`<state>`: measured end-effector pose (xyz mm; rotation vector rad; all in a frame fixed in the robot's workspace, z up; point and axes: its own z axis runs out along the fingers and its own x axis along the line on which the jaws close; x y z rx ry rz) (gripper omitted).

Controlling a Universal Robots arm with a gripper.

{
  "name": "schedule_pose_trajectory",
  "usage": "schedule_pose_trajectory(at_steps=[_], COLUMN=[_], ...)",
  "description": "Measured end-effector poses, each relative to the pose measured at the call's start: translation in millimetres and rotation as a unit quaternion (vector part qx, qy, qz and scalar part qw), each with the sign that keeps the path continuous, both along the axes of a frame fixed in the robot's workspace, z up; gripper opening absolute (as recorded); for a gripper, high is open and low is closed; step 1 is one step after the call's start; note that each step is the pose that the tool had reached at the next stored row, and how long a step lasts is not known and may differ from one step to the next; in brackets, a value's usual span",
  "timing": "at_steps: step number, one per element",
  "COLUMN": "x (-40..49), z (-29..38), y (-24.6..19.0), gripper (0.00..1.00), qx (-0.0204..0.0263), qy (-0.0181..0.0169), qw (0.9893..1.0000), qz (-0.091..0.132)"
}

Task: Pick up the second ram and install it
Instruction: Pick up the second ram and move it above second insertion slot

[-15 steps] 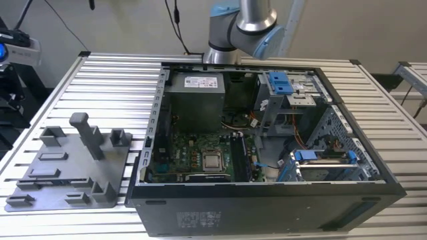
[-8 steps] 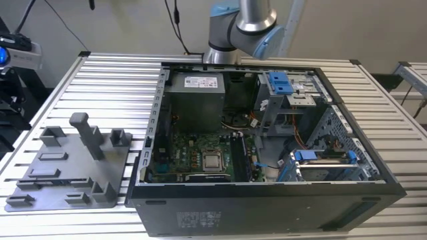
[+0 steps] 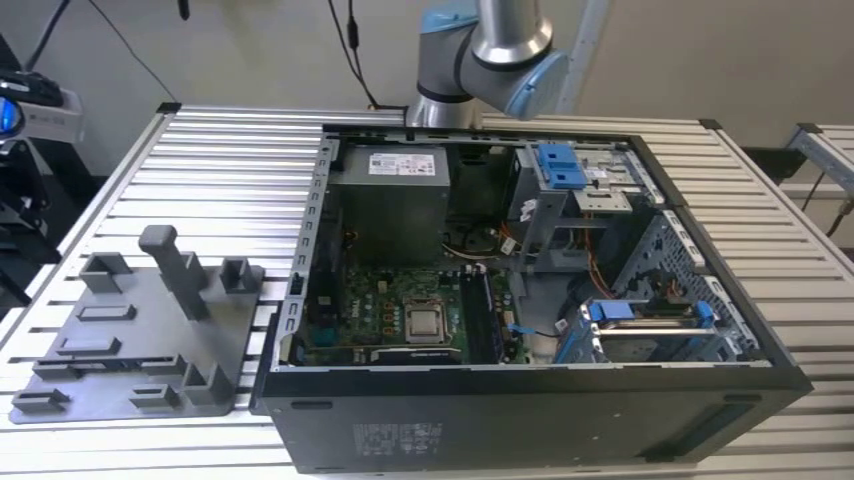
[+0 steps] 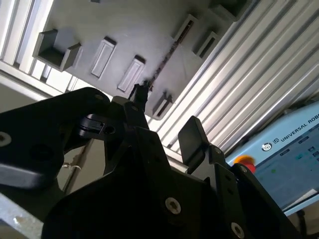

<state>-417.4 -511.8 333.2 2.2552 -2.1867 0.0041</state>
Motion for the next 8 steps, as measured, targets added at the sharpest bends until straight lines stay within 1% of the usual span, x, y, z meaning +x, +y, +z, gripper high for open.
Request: schedule_pose_trajectory(at_steps=[8], x=[-1.8], z=[-6.8], y=[0.5], gripper=[0.54], qx=[-0.0001], qy=[0.0000], qw=[1.0000], qz=[0.000])
